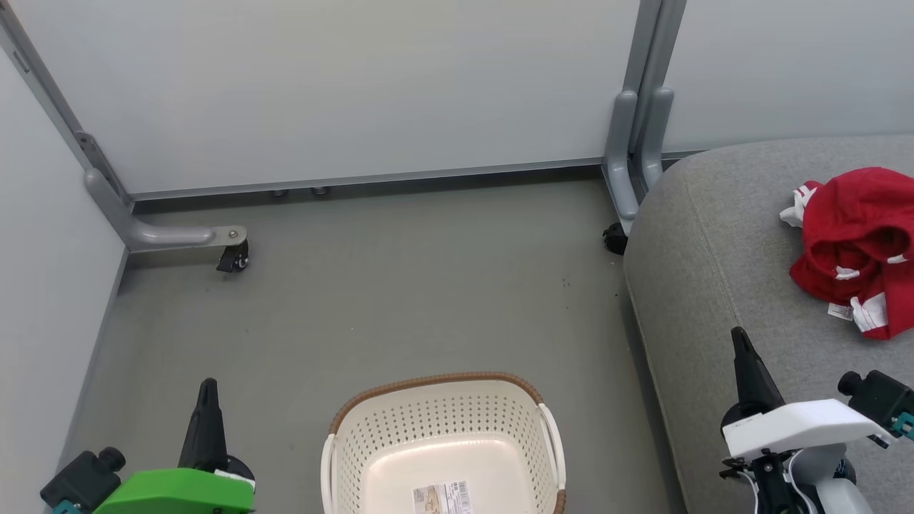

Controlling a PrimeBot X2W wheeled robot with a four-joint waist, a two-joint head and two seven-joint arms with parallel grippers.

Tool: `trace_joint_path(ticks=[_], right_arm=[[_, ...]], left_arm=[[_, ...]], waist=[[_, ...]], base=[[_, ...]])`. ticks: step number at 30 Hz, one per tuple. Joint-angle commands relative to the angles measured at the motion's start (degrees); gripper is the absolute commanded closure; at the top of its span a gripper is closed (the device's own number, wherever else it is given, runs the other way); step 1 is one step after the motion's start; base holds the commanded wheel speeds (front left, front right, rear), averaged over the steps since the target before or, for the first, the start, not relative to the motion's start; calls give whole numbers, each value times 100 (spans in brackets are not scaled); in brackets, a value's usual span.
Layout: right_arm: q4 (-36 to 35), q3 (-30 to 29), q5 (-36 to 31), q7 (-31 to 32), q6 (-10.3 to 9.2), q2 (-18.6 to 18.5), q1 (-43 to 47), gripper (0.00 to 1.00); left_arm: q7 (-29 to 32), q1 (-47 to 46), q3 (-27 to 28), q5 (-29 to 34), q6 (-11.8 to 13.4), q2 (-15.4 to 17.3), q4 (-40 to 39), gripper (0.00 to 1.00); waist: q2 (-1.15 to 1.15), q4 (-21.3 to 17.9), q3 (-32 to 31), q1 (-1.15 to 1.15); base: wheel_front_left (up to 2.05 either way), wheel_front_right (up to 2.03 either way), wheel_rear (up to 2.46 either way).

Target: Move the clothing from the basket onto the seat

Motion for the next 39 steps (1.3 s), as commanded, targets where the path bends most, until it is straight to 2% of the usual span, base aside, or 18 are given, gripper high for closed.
trace_joint_path(ticks=[1,39], right_arm=[[-42,-44,198,44,-3,-16,-144,100],[95,-287,2594,662,-3,20,-345,100]], left_arm=[[34,-191,34,-199,-35,45,-43,100],[656,-585,304,-2379,-129,54,171,100]], waist=[[0,-2,4,0],[0,-54,107,0]], base=[[0,0,0],[0,0,0]])
